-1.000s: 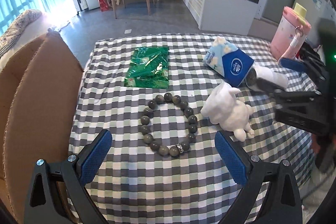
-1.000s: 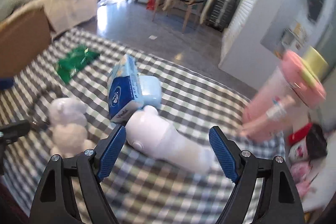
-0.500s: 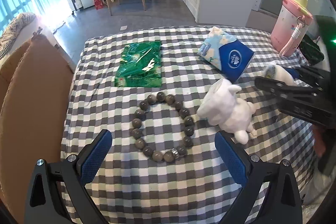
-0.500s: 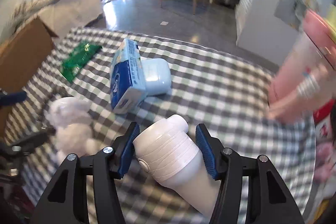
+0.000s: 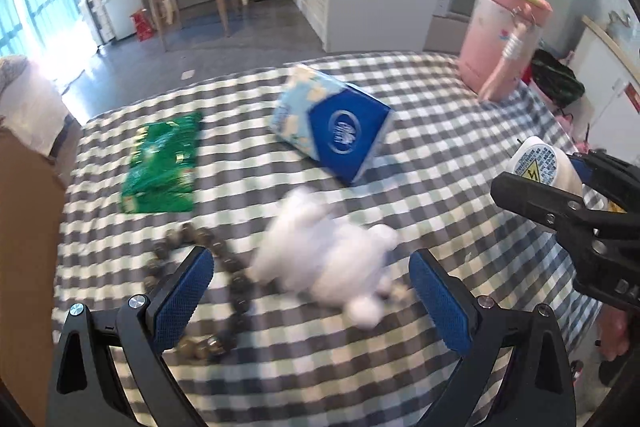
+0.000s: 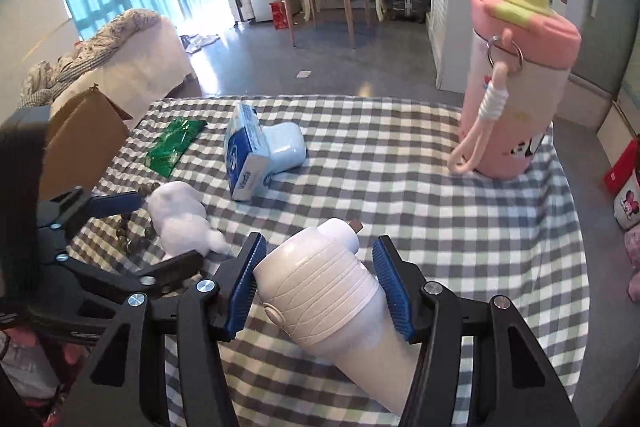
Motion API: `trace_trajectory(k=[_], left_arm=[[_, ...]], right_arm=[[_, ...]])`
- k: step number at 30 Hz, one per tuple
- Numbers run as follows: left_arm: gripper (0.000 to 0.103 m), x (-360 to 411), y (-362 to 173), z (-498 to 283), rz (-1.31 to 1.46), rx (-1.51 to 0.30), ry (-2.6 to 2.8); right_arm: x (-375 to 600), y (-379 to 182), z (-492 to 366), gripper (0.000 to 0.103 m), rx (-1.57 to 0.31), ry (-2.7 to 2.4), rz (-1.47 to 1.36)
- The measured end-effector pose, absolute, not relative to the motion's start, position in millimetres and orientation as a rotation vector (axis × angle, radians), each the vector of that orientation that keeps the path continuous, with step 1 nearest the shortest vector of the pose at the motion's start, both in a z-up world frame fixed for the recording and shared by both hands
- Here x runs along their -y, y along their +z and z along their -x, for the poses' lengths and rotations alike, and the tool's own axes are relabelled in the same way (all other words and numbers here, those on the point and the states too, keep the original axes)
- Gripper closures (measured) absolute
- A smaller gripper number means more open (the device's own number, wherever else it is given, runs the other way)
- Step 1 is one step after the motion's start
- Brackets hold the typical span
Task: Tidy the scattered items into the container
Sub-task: 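Grasp the white plush bear with the left gripper while the right grasps the white cylinder, then carry the plush bear and white cylinder into the cardboard box and open both grippers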
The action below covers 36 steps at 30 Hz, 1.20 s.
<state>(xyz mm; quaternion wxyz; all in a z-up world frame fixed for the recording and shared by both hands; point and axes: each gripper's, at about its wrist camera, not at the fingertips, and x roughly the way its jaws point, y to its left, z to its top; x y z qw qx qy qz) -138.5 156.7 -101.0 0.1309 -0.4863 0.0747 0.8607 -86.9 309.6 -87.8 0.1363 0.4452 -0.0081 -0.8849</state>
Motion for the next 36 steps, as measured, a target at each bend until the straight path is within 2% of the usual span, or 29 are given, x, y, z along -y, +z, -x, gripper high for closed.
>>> trace_trajectory(k=[4, 5, 6, 14, 23, 26, 30, 36], left_arm=[[0.006, -161, -110, 145, 1.41, -0.246, 2.505], [0.022, -161, -111, 145, 1.401, -0.245, 2.506], [0.024, -160, -111, 145, 1.405, -0.253, 2.504], [0.024, -145, -89, 135, 1.393, -0.197, 2.52], [0.024, -109, -6, 97, 1.142, -0.23, 2.711], [0.024, -84, 18, 88, 1.088, -0.23, 2.785], [0.024, -32, 44, 77, 1.071, -0.119, 2.904], [0.024, 45, 59, 62, 1.084, -0.041, 3.079]], right_arm=[[-313, -86, 92, 0.047, 0.042, -2.568, -1.301], [-313, -87, 92, 0.047, 0.044, -2.568, -1.305], [-314, -87, 92, 0.047, 0.046, -2.57, -1.304], [-316, -72, 85, 0.047, 0.038, -2.582, -1.282], [-276, -30, 71, 0.047, -0.046, -2.574, -1.17], [-247, -11, 69, 0.047, -0.108, -2.547, -1.112], [-196, 18, 70, 0.047, -0.201, -2.494, -1.005], [-90, 48, 72, 0.048, -0.313, -2.349, -0.865]])
